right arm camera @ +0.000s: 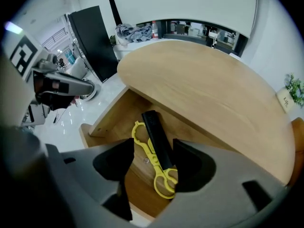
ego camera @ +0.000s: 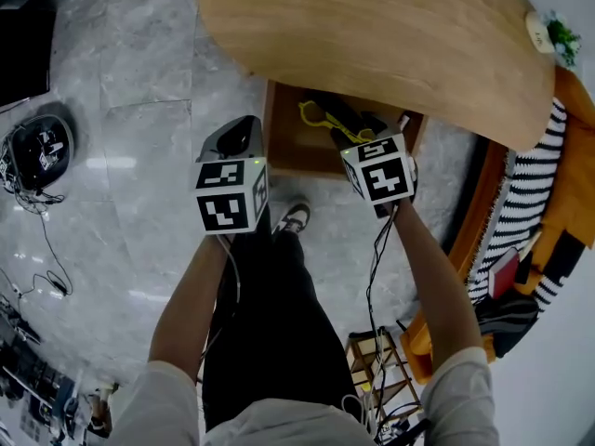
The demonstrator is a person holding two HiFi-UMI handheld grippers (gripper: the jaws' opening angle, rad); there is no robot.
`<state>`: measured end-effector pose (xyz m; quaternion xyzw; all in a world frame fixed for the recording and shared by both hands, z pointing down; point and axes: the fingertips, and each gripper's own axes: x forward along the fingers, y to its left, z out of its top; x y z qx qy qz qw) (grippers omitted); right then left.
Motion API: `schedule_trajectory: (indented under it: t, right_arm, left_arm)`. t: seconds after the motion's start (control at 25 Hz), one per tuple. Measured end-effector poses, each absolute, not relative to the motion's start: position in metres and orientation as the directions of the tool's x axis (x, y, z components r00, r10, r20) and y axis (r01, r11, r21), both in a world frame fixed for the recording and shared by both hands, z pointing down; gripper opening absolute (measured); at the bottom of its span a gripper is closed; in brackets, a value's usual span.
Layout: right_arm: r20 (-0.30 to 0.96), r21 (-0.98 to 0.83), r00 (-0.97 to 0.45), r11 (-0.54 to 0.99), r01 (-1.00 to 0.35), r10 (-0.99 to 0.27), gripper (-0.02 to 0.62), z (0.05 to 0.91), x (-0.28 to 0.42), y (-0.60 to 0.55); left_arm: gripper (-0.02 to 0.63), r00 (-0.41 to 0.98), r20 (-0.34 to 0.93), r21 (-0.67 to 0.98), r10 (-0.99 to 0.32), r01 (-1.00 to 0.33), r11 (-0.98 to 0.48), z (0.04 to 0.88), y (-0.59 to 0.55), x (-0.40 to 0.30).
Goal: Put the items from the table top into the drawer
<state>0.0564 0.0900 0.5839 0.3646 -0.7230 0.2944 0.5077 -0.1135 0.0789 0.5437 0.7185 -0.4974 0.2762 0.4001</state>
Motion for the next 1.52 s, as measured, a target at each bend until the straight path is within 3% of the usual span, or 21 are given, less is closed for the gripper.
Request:
schedule_trajectory:
  t: [0.32,0.56,0.72,0.88,1.2,1.52]
  right_arm:
    - [0.927,-0.074,-0.220,0.427,-0.901,-0.305,0.191,0.528,0.083,0.105]
    - [0.870,-0.122,-0.184,0.163,-0.979,-0.457,0.125,0.408,0.138,0.130]
    - [0.814,-0.111,-0.131,0.068,-0.991,-0.566,0.082,0.319,0.169,0.160]
    - [0.735,-0.081,-0.070,0.016,-0.997,-0.675,-0.004,0.230,0.191,0.190]
    - [0.541,-0.078,0.020,-0.074,-0.994,-0.840,-0.006,0.084,0.229,0.223]
    - [0.403,-0.093,0.090,-0.139,-0.986,-0.911,-0.006,0.013,0.248,0.236]
  left_arm:
    - [0.011,0.378,0.794,0.251,-0.477,-0.917,-0.310,0.487,0.091,-0.110]
    - [0.011,0.357,0.783,0.199,-0.510,-0.920,-0.338,0.376,0.097,-0.112]
    - [0.011,0.376,0.725,0.172,-0.577,-0.911,-0.376,0.282,0.105,-0.103]
    - [0.011,0.386,0.652,0.159,-0.652,-0.911,-0.381,0.198,0.125,-0.098]
    - [0.011,0.391,0.488,0.147,-0.780,-0.918,-0.368,0.066,0.145,-0.094]
    - [0.011,0.448,0.318,0.146,-0.835,-0.894,-0.424,-0.021,0.149,-0.085]
